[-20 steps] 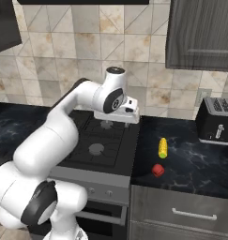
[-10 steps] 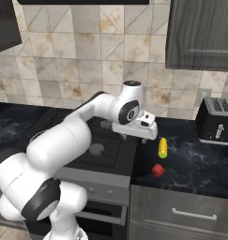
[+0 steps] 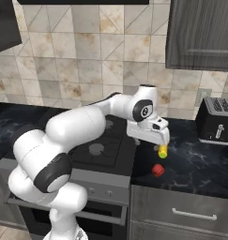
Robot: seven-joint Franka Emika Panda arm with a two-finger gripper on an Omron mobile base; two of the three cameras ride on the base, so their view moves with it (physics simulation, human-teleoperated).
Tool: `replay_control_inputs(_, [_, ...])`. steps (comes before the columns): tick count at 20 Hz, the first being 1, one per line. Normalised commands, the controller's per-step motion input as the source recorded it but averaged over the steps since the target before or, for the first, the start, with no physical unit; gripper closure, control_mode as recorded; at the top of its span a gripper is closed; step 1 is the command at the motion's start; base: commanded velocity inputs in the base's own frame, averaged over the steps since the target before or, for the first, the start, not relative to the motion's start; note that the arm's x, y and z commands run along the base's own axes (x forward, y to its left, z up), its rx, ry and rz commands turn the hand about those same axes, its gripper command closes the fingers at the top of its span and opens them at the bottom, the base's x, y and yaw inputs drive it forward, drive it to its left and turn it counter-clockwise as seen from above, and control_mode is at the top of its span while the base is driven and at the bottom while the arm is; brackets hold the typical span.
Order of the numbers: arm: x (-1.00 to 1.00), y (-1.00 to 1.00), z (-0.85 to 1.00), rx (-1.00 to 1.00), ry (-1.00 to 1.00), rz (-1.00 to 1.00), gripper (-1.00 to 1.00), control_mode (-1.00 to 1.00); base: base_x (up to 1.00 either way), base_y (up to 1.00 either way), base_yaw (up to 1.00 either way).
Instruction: Put the bell pepper and corn in the pan. Then turn on the front left burner and set the heat to medium.
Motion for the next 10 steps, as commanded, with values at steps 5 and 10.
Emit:
replay_control_inputs(5, [-0.17, -0.10, -0.66, 0.04, 0.00, 0.00, -1.00, -1.00, 0.00, 0.00, 0.00])
replay_control_inputs(10, [-0.10, -0.14, -0.85, 0.07, 0.00, -0.02, -1.00, -1.00, 0.00, 0.00, 0.00])
